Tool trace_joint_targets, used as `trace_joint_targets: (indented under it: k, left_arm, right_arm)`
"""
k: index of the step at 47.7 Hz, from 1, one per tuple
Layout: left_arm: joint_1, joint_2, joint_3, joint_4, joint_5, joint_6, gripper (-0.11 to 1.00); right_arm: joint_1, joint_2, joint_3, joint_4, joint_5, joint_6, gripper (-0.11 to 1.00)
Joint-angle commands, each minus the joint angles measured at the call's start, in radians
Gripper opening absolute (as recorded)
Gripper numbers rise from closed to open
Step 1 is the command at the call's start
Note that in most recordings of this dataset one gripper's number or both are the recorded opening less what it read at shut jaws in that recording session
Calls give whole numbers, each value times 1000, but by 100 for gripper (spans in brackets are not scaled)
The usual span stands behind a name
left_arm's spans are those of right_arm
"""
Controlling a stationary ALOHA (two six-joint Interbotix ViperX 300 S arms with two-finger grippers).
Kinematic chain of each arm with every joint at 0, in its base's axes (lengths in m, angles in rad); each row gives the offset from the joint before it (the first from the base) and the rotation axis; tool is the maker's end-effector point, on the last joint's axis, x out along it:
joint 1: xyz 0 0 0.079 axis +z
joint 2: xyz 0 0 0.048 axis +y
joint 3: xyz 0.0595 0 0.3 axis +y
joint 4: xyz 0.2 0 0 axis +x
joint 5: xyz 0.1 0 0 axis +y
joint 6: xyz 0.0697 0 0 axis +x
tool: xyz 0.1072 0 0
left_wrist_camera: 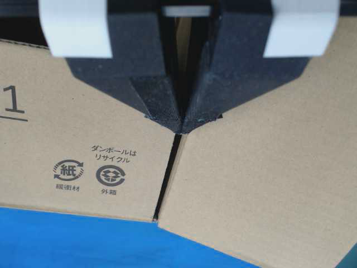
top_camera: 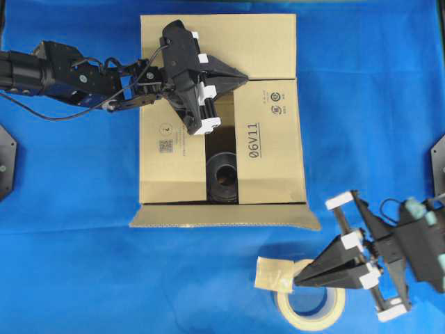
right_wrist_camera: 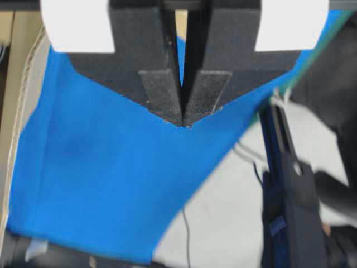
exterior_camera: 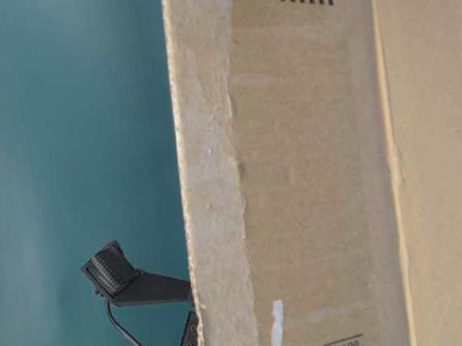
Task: Close the cardboard box.
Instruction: 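Swing the right gripper down and push the front flap up and over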
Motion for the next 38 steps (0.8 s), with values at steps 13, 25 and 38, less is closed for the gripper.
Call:
trace_joint_targets:
  k: [13,25,38]
  left_arm:
    - [-5,-20,-5,0,-3,-3,0]
    - [-12,-20,-6,0,-3,-3,0]
    - [-25,-20,-3,0,-3,-3,0]
  right_arm:
    - [-83,18,35,29,-31,0,0]
    - [-192,-41,64,29,-25,-3,0]
    - [-333,-49,75,29,52,3,0]
